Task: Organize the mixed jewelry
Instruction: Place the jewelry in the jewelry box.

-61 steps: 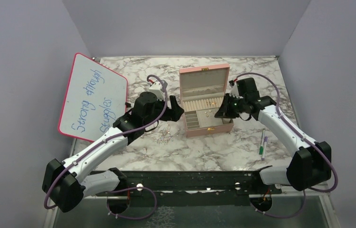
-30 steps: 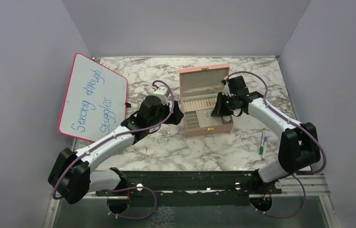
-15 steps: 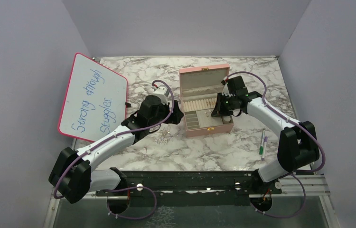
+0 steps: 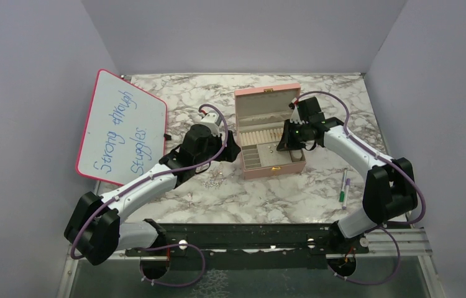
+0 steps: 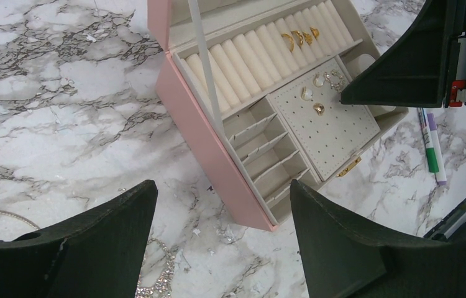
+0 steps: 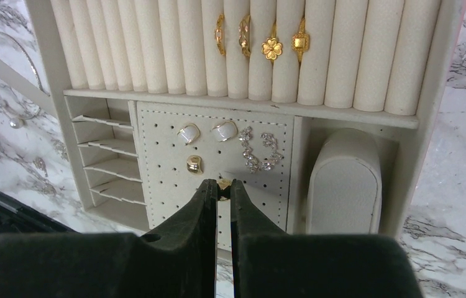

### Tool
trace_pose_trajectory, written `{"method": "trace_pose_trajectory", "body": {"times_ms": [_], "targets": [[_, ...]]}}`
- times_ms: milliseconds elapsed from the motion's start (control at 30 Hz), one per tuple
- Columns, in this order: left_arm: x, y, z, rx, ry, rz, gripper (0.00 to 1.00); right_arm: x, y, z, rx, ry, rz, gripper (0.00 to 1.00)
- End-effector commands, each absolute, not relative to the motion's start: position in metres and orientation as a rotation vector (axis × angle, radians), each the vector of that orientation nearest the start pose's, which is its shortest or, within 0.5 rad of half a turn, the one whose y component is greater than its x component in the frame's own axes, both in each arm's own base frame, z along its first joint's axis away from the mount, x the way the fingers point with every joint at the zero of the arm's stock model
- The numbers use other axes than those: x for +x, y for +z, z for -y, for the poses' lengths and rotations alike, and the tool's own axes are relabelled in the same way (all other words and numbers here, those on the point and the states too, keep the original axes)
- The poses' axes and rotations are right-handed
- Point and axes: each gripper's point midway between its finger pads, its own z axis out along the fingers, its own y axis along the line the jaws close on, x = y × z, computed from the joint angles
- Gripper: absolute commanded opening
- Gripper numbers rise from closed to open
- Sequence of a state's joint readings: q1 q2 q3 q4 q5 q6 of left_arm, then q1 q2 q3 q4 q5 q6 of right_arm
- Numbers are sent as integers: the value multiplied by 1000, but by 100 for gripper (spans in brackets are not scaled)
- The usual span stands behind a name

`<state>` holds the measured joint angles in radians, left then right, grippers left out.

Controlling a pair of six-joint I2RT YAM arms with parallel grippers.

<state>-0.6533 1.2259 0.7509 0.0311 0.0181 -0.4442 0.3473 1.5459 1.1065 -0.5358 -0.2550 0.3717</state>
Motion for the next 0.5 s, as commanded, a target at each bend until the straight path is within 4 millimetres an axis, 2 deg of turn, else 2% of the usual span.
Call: {"method": "trace_pose_trajectory", "body": {"times_ms": [0, 233, 467], "targets": [[295, 163, 253, 229, -730, -2061, 80, 321, 112, -181, -122, 600, -2615, 13], [294, 164, 253, 228, -734, -2060, 80, 318, 104, -189, -166, 612, -2635, 13], [294, 166, 252, 226, -738, -2055, 80, 321, 101, -186, -137, 572, -2645, 13]]}}
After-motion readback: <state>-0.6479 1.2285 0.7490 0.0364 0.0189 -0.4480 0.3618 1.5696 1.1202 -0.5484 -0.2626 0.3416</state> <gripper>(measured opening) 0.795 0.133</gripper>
